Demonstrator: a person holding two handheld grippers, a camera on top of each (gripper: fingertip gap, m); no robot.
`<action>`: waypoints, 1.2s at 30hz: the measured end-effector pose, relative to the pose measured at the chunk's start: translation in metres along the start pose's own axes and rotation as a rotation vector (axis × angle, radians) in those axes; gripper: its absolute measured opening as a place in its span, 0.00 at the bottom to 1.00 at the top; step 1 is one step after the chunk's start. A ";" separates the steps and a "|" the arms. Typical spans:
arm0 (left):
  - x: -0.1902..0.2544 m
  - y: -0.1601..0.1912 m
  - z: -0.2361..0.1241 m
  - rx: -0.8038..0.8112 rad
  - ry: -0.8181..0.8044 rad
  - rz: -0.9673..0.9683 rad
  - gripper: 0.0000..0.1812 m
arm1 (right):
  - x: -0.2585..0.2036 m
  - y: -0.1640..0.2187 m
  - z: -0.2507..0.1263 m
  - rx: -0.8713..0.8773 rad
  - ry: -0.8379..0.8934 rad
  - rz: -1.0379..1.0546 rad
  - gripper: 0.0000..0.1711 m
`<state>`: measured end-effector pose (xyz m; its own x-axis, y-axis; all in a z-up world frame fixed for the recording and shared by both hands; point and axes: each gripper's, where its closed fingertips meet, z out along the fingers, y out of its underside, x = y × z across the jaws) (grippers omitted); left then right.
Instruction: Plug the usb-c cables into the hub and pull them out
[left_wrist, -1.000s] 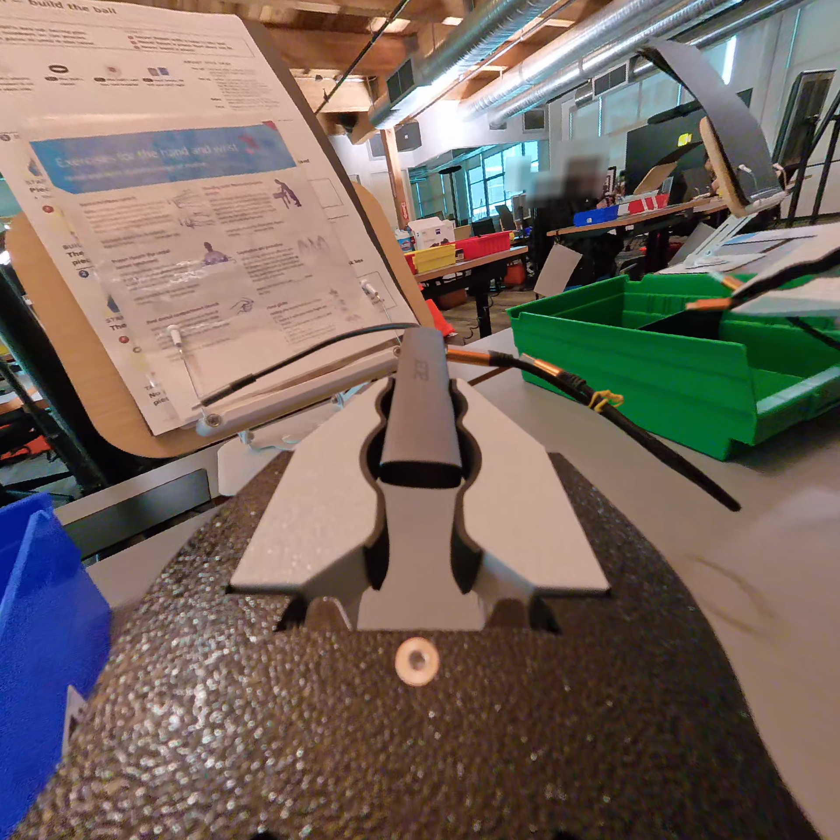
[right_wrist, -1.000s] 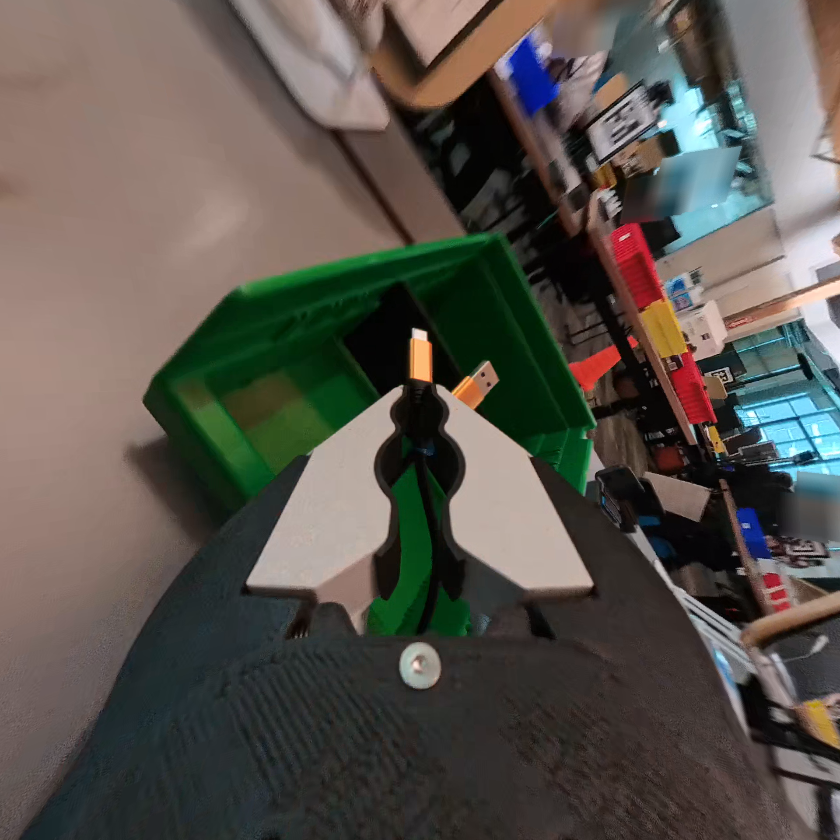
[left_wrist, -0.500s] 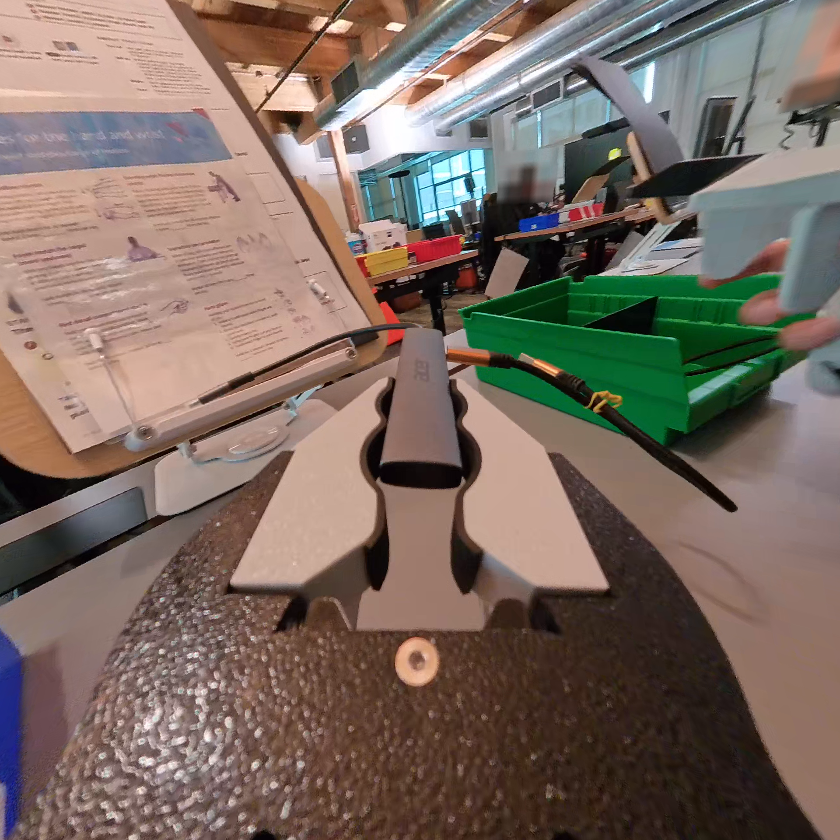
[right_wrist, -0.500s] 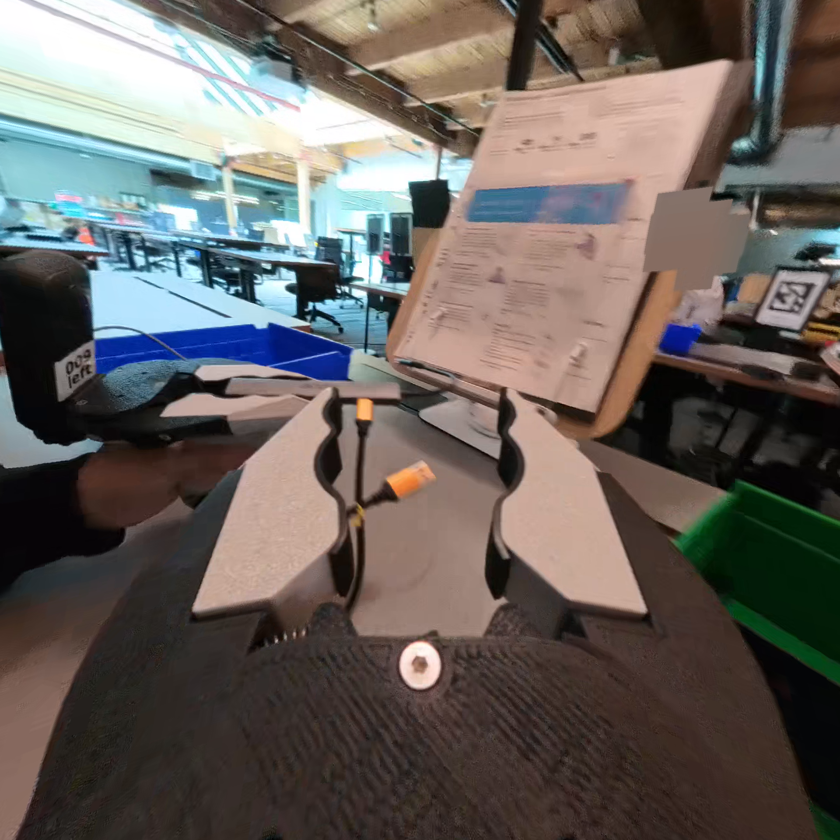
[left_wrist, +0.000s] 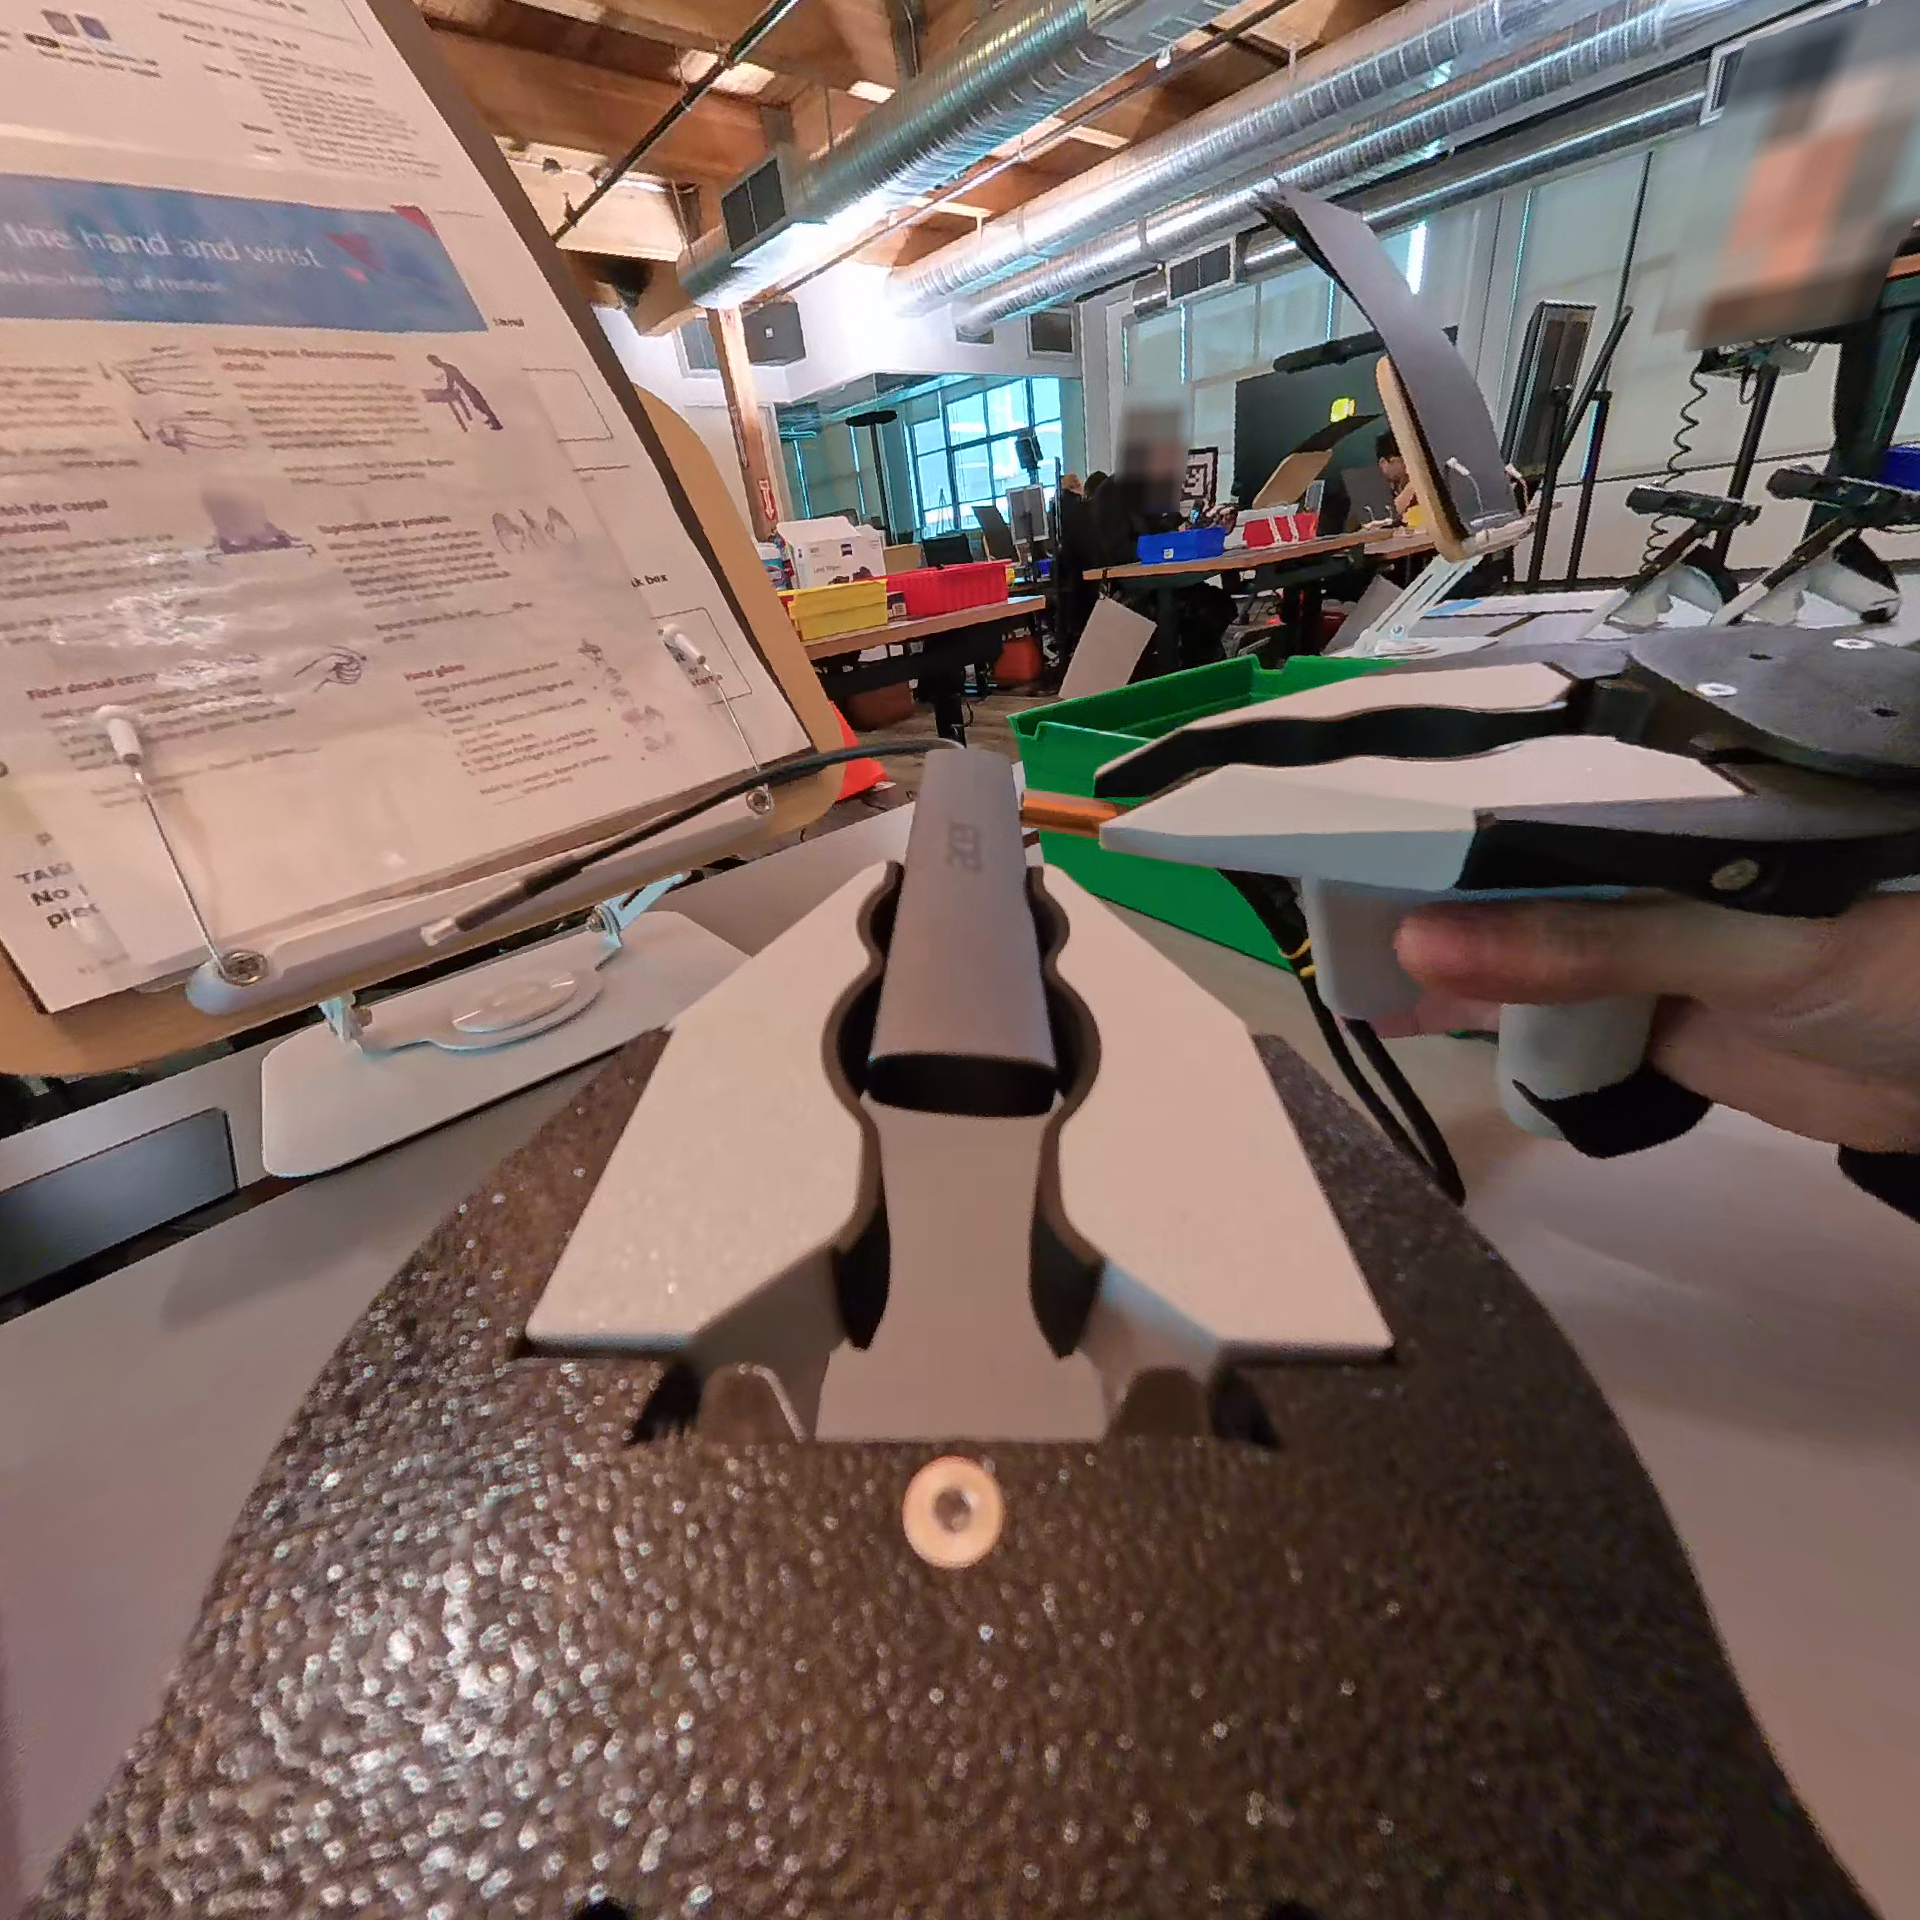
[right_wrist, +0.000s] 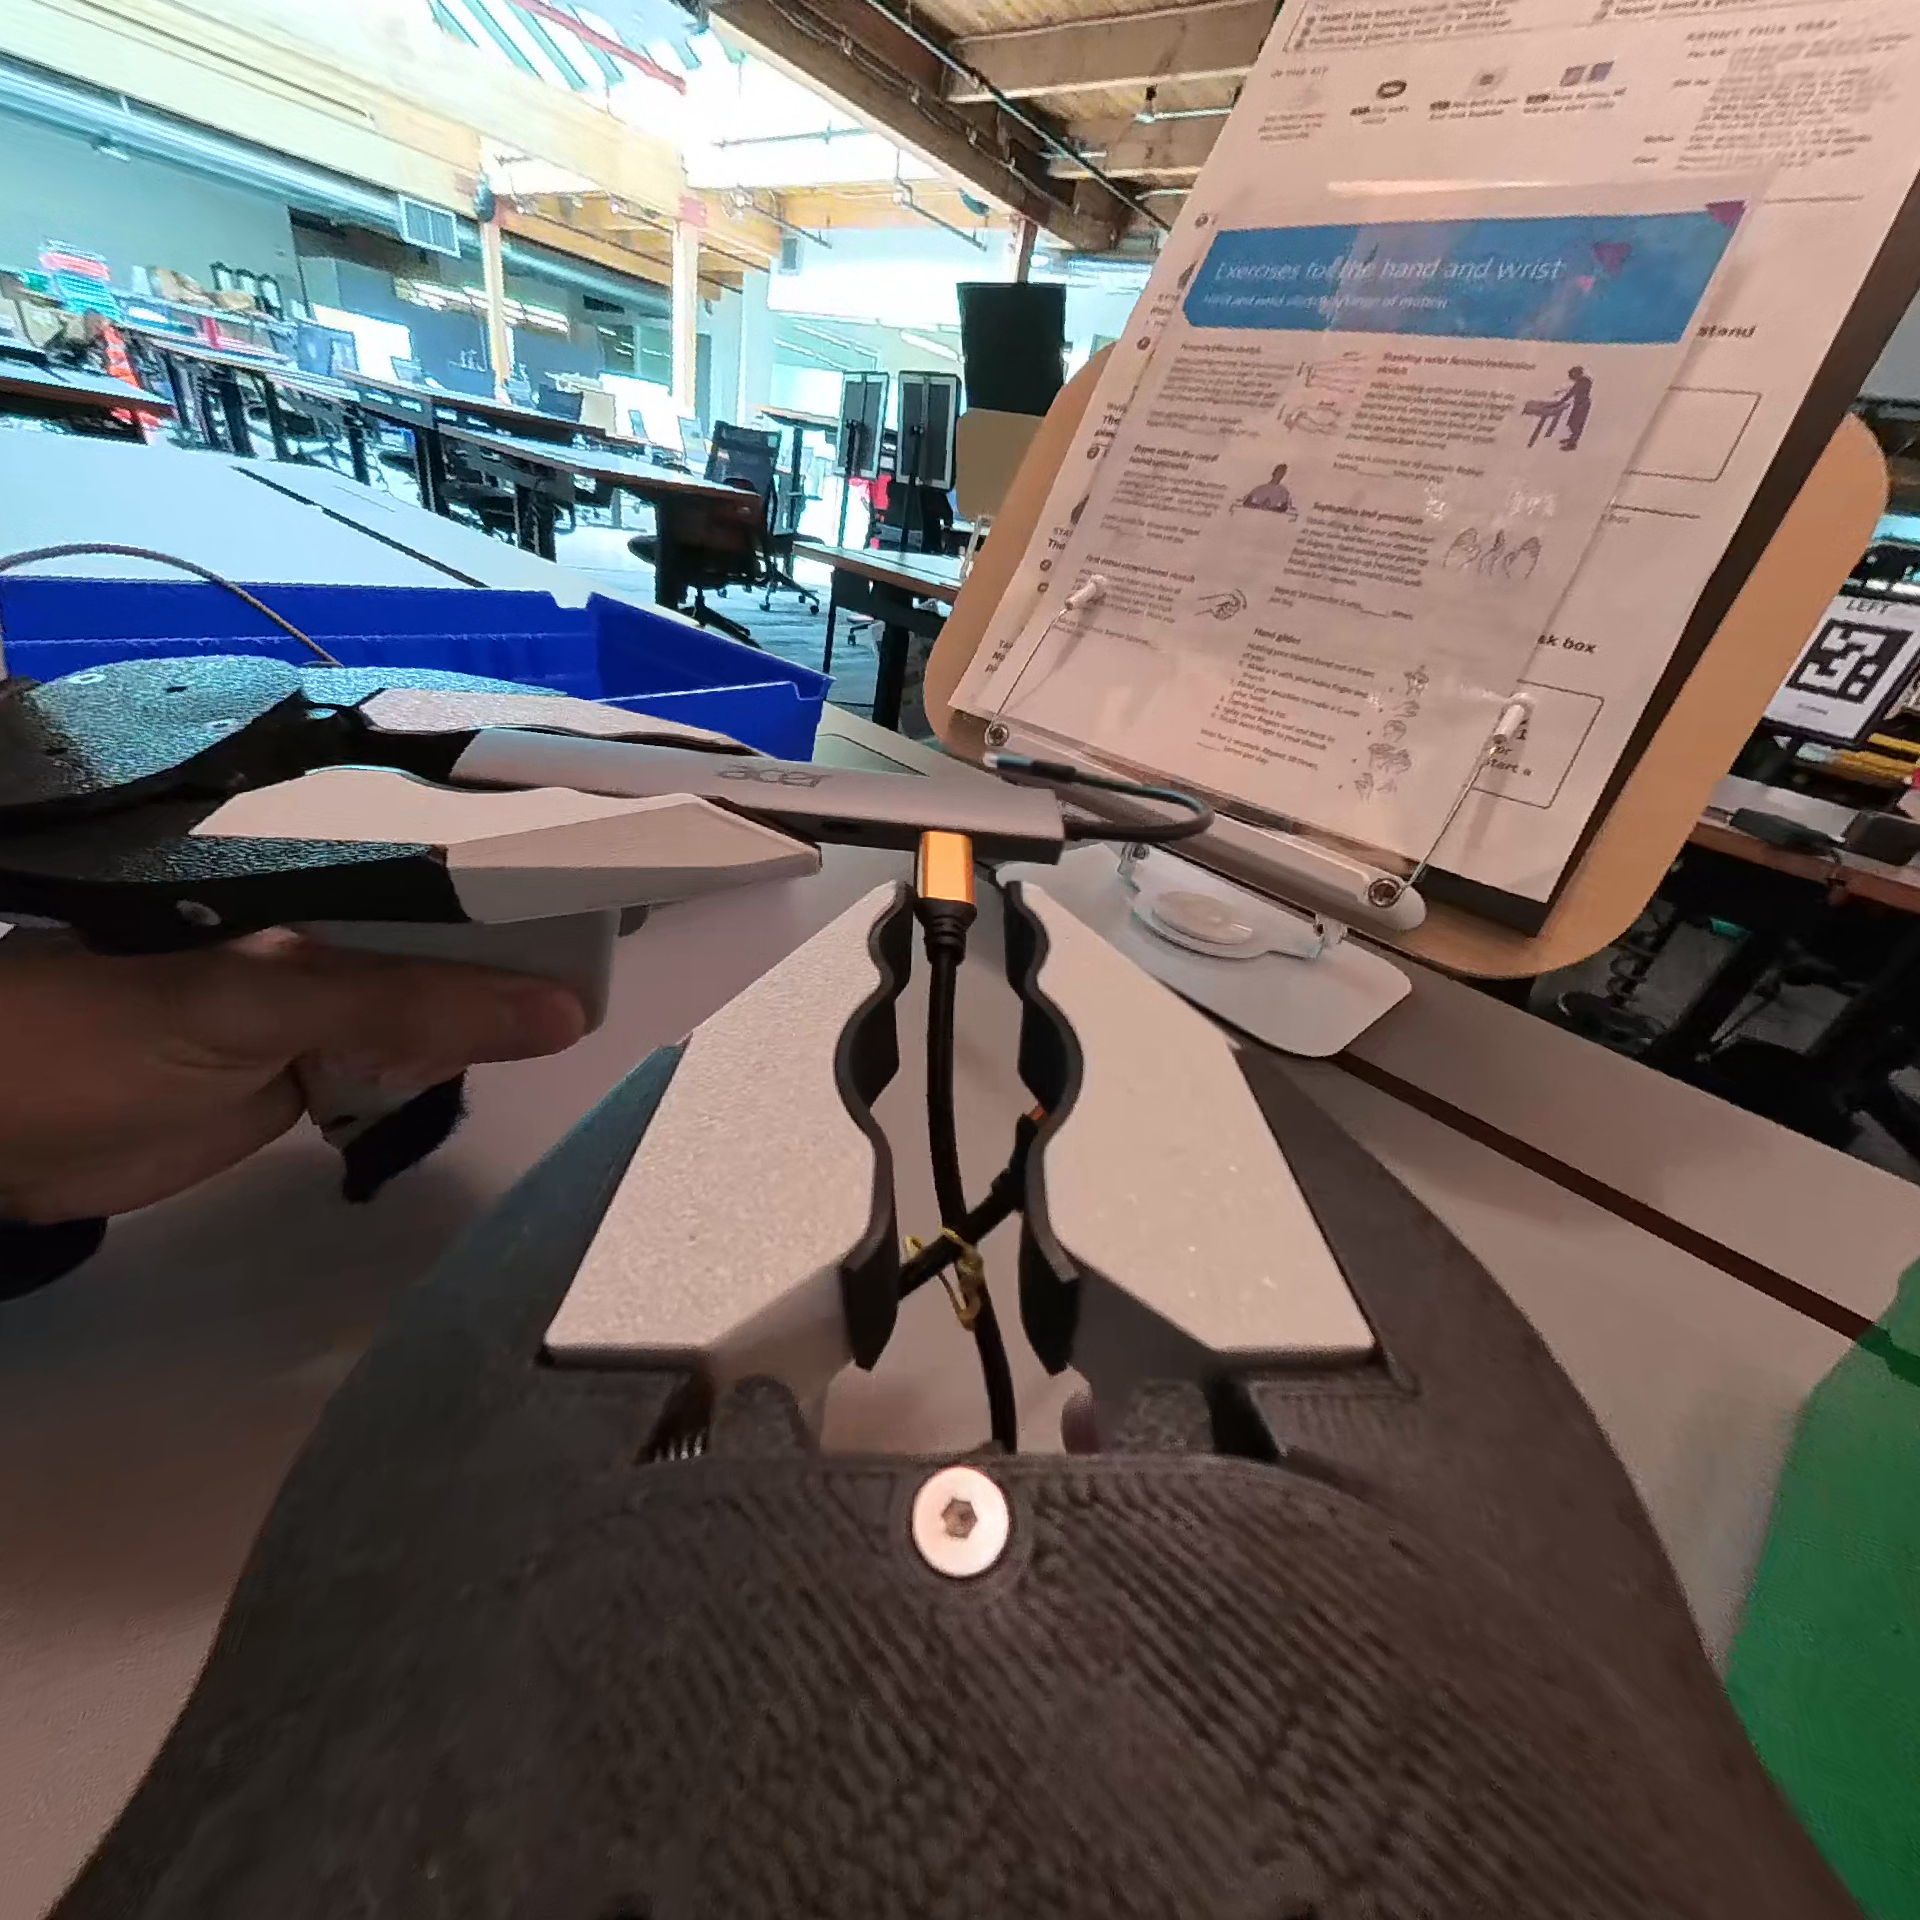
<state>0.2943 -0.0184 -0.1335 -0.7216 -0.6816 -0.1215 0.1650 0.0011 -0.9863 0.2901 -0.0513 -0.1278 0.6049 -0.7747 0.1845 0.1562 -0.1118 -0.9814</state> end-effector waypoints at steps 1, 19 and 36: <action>0.001 0.000 0.000 0.002 0.000 0.002 0.12 | -0.002 0.000 0.000 0.007 -0.008 -0.005 0.07; 0.007 -0.017 -0.005 -0.007 -0.071 0.158 0.13 | -0.006 -0.009 -0.002 -0.017 -0.028 0.071 0.06; -0.022 -0.036 -0.020 0.041 -0.154 0.208 0.12 | 0.021 -0.072 -0.083 0.182 0.114 -0.293 0.06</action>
<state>0.2909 0.0114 -0.0971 -0.5586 -0.7734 -0.2996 0.3282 0.1257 -0.9362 0.2270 -0.1113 -0.0579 0.4242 -0.7916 0.4397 0.4531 -0.2349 -0.8599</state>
